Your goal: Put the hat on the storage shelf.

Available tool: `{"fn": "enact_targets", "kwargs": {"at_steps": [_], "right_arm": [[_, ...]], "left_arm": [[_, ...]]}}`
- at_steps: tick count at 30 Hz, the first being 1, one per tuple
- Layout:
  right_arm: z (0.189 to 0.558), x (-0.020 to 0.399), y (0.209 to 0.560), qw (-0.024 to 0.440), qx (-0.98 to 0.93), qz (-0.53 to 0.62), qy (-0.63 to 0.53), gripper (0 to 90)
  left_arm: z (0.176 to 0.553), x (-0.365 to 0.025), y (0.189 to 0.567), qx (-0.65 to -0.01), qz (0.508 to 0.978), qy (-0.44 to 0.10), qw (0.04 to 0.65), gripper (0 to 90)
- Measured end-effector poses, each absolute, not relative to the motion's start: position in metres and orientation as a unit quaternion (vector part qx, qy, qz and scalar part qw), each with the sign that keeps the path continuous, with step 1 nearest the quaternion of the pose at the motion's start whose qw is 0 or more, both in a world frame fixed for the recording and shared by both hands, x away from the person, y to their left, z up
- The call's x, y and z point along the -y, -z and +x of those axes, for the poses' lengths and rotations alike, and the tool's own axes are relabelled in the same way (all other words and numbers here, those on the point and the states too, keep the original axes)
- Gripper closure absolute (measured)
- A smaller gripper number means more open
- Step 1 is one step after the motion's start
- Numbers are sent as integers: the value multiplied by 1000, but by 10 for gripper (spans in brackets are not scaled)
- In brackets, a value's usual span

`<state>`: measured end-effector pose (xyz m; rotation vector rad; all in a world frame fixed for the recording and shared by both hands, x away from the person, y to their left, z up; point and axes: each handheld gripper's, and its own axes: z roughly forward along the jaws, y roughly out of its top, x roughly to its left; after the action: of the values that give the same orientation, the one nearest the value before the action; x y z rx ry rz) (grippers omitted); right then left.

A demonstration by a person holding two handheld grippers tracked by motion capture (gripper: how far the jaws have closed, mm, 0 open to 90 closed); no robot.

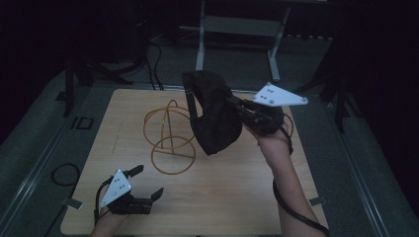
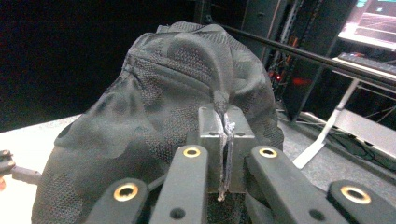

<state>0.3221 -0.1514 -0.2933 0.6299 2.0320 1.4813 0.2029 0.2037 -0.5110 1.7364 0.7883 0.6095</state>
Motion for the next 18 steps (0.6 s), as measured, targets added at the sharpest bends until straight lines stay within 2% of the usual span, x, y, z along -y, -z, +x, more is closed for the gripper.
{"fn": "enact_targets", "kwargs": {"at_steps": [1, 6, 18], "right_arm": [[328, 135, 292, 261, -764, 231, -544, 880], [336, 111, 296, 243, -784, 219, -528, 880], [349, 73, 310, 202, -806, 207, -516, 878]], "left_arm": [[198, -209, 518, -341, 729, -268, 530, 44], [195, -220, 522, -354, 723, -273, 527, 45], [199, -227, 537, -372, 714, -271, 527, 44]]}}
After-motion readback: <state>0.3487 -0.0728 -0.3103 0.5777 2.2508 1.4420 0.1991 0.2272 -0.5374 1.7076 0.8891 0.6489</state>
